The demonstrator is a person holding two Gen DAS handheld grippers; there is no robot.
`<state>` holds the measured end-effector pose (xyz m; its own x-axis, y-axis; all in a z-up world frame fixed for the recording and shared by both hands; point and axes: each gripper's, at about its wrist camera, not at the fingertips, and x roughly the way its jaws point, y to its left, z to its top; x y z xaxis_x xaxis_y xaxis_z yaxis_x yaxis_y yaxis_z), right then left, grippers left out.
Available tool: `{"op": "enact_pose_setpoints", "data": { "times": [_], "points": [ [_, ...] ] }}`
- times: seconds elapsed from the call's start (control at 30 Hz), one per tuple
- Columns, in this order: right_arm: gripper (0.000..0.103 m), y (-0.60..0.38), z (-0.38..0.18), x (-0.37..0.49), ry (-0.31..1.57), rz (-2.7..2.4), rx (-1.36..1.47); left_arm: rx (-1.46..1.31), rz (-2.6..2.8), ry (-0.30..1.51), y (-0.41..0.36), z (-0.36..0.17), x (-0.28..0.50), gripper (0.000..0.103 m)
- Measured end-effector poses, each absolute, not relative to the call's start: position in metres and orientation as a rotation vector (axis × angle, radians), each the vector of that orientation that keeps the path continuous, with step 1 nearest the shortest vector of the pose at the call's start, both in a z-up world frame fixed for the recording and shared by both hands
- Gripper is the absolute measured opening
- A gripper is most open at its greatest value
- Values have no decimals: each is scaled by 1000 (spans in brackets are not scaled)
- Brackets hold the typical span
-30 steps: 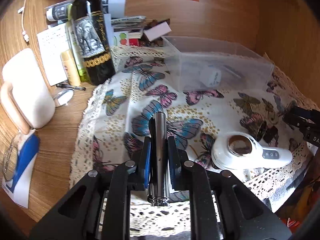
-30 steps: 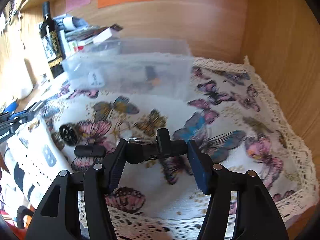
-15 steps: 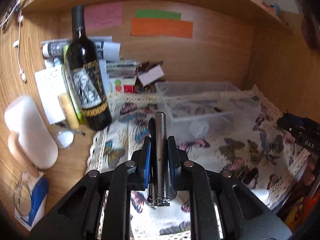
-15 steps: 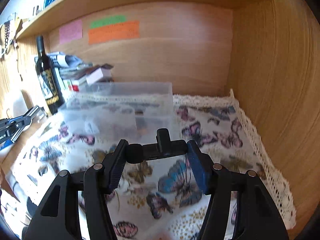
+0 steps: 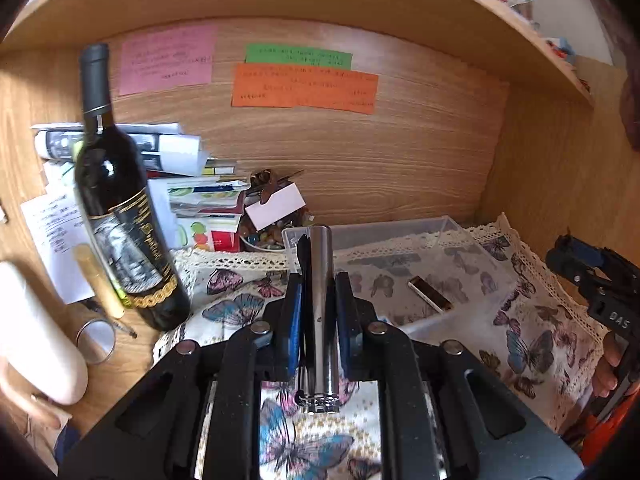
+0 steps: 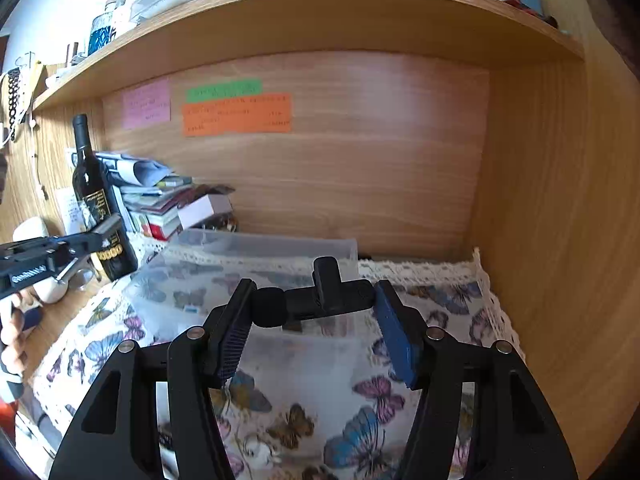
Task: Organize rigid objects
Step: 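Release the silver tube into the box with the left tool while the right tool releases the cross piece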
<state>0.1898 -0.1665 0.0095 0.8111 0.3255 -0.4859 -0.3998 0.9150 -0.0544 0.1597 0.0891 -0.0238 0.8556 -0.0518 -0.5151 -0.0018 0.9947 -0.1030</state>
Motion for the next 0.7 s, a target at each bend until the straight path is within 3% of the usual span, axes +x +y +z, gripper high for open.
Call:
{"op": "enact_pose_setpoints", "data": {
  "times": [0.7],
  "points": [
    [57,-106,-55,274,728,484,-269,-24,-78,744,51,-72,252,15]
  ]
}}
